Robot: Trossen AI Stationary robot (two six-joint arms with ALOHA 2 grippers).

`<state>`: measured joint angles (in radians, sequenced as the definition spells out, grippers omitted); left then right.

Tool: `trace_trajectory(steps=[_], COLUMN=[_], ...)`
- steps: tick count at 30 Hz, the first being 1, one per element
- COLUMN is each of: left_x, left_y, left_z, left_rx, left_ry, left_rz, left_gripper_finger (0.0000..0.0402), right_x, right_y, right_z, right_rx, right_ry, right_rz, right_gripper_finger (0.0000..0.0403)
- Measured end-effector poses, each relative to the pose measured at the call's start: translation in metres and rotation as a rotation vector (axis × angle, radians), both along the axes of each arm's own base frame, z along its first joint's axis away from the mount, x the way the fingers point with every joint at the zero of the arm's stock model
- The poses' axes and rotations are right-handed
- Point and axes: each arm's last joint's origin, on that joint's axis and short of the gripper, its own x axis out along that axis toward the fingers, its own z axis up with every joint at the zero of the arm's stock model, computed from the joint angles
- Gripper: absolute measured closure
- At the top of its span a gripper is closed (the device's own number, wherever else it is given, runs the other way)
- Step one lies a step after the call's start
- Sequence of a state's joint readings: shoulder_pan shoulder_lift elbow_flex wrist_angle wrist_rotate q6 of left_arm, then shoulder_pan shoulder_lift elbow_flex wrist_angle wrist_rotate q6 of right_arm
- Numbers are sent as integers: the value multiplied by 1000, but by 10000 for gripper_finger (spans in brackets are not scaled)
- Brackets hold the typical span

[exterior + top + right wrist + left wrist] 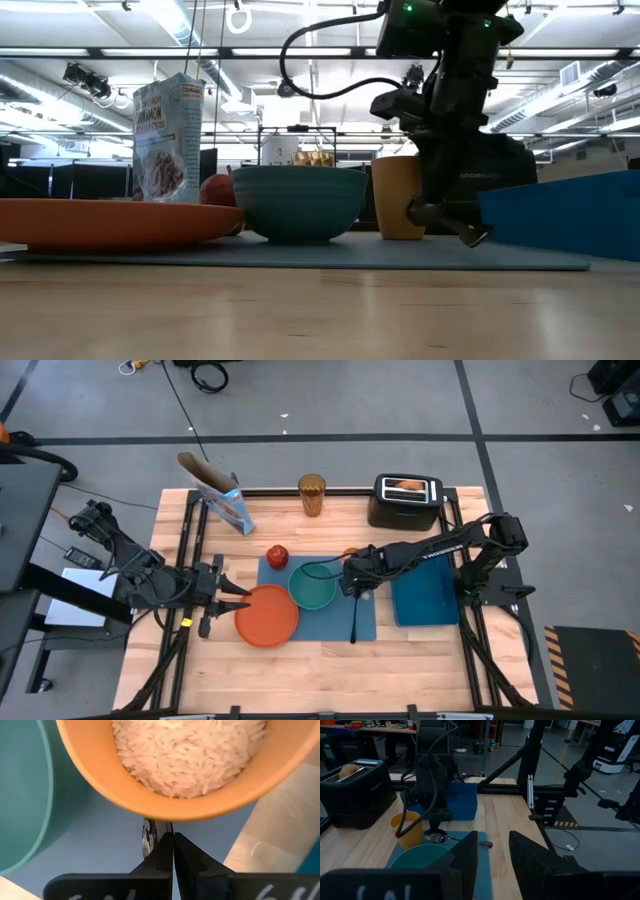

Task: Arrange a breakfast setting
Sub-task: Put the black spoon on the blue mat

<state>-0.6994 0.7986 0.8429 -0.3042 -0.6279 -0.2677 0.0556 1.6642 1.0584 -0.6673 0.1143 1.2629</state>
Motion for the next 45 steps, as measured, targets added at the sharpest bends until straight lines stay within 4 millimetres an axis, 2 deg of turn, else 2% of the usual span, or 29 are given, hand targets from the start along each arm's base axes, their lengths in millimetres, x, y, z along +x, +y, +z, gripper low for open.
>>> trace_trajectory(steps=[15,23,33,41,45], left_x=[0,0,0,0,0], left_y=[0,0,0,0,0], left_z=[0,0,0,0,0], left_rx=[-10,-17,-30,-30,-32], left_ry=[1,1,2,2,2], left_rz=[2,3,6,6,7], left_gripper_finger=[283,283,283,283,283], right_x=[0,0,0,2,4], right_y=[-4,8,5,13,17], right_z=[0,0,-1,0,-8], right_rx=[-67,-54,47,31,23], right_ry=[-3,0,5,-20,-3], right_rz=[-22,47,56,54,50], right_gripper_finger=[395,395,394,394,394])
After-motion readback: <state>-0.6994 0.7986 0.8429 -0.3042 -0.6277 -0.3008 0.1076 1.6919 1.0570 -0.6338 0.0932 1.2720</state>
